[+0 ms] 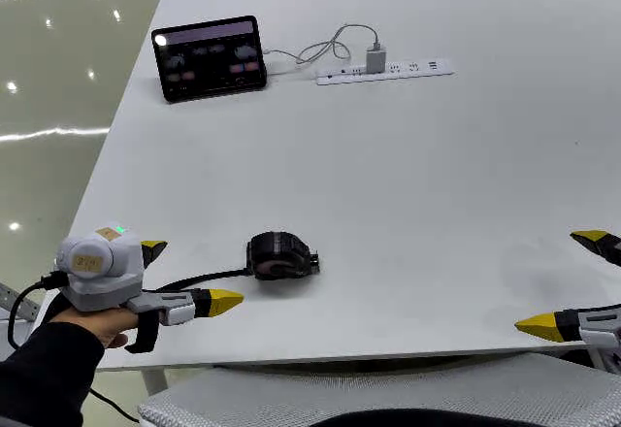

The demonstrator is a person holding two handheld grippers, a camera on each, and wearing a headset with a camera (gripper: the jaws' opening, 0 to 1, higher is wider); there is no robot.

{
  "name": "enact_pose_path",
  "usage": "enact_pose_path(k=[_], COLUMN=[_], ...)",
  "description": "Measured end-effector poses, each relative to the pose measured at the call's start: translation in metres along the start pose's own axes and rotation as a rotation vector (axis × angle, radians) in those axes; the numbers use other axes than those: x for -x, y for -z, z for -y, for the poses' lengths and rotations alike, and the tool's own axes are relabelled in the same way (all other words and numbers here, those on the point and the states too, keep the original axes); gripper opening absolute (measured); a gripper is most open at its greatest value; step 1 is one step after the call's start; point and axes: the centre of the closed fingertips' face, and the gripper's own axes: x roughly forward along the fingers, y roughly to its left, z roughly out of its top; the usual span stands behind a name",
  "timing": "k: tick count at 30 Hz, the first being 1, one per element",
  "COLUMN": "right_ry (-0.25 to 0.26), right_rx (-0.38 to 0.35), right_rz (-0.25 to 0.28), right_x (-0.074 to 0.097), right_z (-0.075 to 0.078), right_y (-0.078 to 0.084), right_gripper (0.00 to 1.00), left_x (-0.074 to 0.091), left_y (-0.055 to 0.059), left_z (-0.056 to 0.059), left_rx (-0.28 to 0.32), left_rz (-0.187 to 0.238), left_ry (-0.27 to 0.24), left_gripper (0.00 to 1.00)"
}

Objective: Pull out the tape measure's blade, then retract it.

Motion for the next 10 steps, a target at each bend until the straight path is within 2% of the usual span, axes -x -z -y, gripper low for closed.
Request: enact_pose_path(k=[10], right_ry=[0.004], right_rx=[-0.001], right_rz=[-0.002], right_x=[0.0003], right_z=[0.006], right_y=[-0.0014], right_gripper=[1.0], left_x=[-0.0011], left_y=[-0.0007], left_z=[0.0007], left_rx=[-0.004], left_rz=[-0.006], left_ry=[0.006], left_gripper=[1.0])
